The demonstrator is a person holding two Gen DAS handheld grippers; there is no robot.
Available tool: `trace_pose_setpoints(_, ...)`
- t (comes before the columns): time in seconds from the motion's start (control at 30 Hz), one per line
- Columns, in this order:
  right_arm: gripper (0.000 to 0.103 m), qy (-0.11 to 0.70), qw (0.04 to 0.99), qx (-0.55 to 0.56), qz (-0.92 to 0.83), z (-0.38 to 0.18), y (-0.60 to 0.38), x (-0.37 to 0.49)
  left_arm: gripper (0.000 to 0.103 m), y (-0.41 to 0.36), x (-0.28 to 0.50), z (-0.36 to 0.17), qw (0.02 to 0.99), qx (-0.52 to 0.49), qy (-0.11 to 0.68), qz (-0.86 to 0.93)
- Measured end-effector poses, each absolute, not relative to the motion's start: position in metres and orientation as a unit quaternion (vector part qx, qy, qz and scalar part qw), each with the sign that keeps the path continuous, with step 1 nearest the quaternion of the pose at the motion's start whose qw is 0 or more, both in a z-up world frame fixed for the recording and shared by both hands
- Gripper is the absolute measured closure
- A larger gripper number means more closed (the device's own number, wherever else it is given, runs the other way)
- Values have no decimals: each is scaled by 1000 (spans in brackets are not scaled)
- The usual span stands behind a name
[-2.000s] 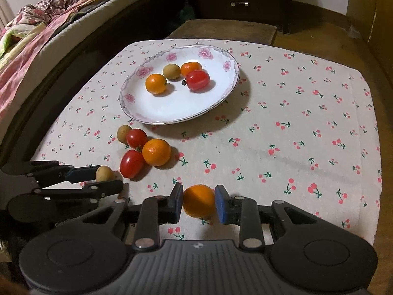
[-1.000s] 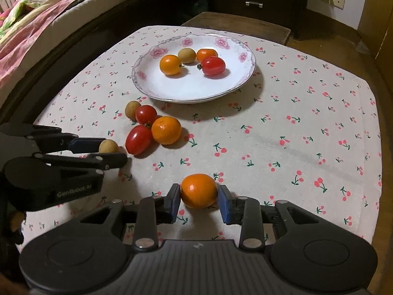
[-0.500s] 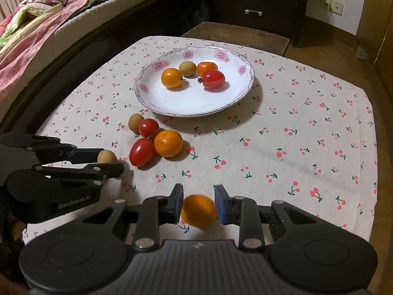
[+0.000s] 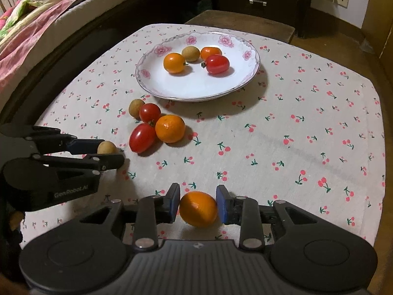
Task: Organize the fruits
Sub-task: 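Carry the brown fruit and orange in both tools over the white bowl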
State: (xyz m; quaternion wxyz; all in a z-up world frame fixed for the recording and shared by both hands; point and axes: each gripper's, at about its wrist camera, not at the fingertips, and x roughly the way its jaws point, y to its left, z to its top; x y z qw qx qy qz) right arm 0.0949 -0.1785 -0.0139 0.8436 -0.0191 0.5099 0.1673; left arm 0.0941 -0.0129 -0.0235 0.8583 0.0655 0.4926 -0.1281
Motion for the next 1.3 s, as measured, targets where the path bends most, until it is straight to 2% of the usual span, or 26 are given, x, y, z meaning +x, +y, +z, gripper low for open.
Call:
trace_pose_setpoints(0.37,69,515,840,-33,171,-16,-176,91,61,-14,93,-24,858,69,492,-131)
trace_pose_setpoints(0.63,69,514,841,-40,165,-15,-176,86,65,-18,91,-23,858,82,490,-130)
trace_pose_setpoints(1.3,70,495,855,-39,150,-6,-175,84,65,-23,88,-17,861,98,481,-130)
